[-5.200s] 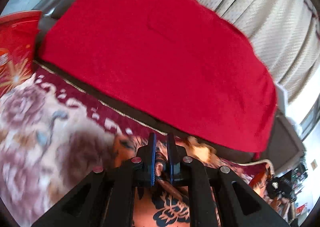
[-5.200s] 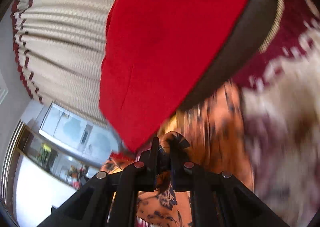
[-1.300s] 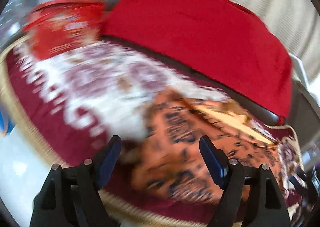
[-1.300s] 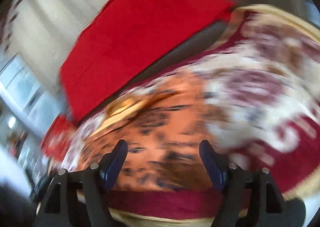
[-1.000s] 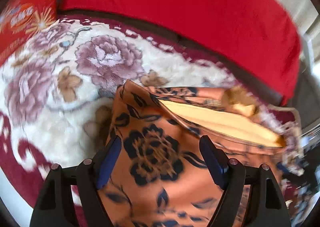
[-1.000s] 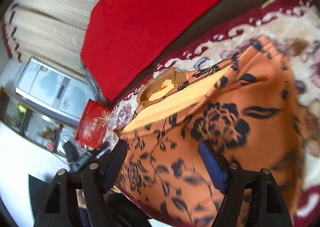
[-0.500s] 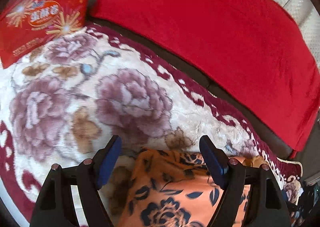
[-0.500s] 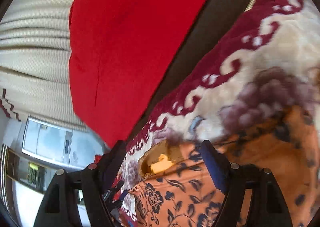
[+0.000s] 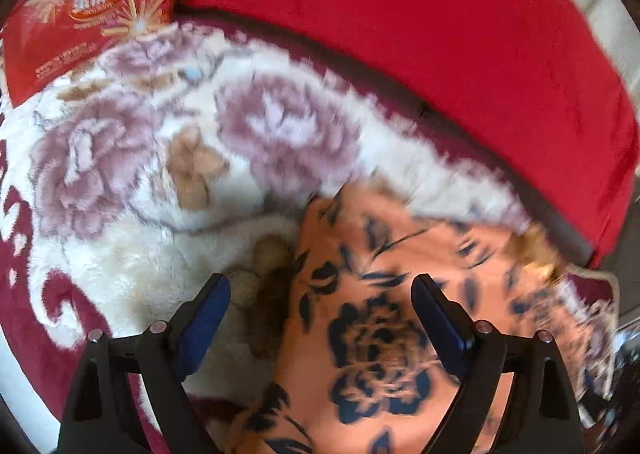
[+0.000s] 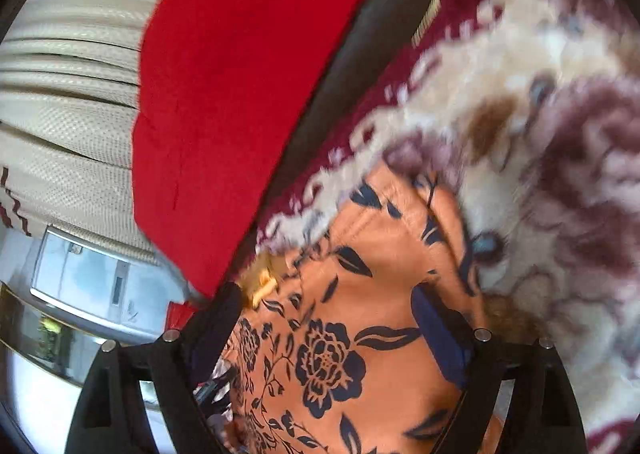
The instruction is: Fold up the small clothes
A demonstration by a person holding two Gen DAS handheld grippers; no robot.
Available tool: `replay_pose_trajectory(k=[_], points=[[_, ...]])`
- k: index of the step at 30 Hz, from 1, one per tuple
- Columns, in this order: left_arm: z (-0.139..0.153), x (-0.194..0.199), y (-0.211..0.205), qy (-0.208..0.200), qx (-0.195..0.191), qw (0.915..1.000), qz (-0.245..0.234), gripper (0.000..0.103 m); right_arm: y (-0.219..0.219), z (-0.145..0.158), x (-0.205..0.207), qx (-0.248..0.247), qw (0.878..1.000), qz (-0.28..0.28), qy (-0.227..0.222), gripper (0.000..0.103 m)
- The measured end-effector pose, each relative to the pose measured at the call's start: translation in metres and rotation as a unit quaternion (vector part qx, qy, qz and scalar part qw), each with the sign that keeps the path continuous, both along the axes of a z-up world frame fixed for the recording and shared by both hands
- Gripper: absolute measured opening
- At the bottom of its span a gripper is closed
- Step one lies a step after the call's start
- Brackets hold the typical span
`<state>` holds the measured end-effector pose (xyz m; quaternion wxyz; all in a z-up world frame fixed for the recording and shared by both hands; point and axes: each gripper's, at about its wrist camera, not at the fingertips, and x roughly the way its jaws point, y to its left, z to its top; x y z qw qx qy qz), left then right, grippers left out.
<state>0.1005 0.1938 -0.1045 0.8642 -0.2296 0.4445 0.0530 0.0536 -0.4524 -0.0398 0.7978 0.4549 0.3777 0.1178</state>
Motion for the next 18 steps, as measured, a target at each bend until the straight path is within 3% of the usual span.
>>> replay_pose_trajectory(k=[2,4,6,10,12,14,16,18], points=[[0.008,0.005,-0.005,-0.009,0.013,0.9997,-0.017,0.092,0.004,0.007,-0.012,0.005,1.000,0.009,-0.020,0.089],[0.009,0.016,-0.009,0.002,0.030,0.9993,-0.021,0.092,0.010,0.004,-0.011,-0.001,1.000,0.021,-0.009,0.089],[0.008,0.027,-0.009,0.009,0.020,0.9996,-0.017,0.092,0.015,0.003,-0.006,-0.007,1.000,0.026,-0.005,0.090],[-0.013,0.057,-0.002,0.056,0.021,0.9982,0.011,0.092,0.019,0.003,0.021,0.015,0.999,0.035,-0.010,0.090],[-0.024,0.068,0.001,0.078,0.023,0.9966,0.016,0.092,0.012,-0.004,0.038,0.015,1.000,0.011,0.005,0.090],[-0.021,0.073,-0.003,0.076,0.048,0.9959,0.014,0.092,0.000,-0.013,0.053,0.011,1.000,-0.001,0.013,0.089],[-0.016,0.075,-0.003,0.082,0.048,0.9955,0.008,0.092,-0.019,-0.026,0.057,0.031,0.998,-0.038,0.031,0.089],[-0.005,0.065,0.001,0.057,0.039,0.9974,0.021,0.092,-0.027,-0.023,0.049,0.045,0.998,-0.043,0.021,0.089]])
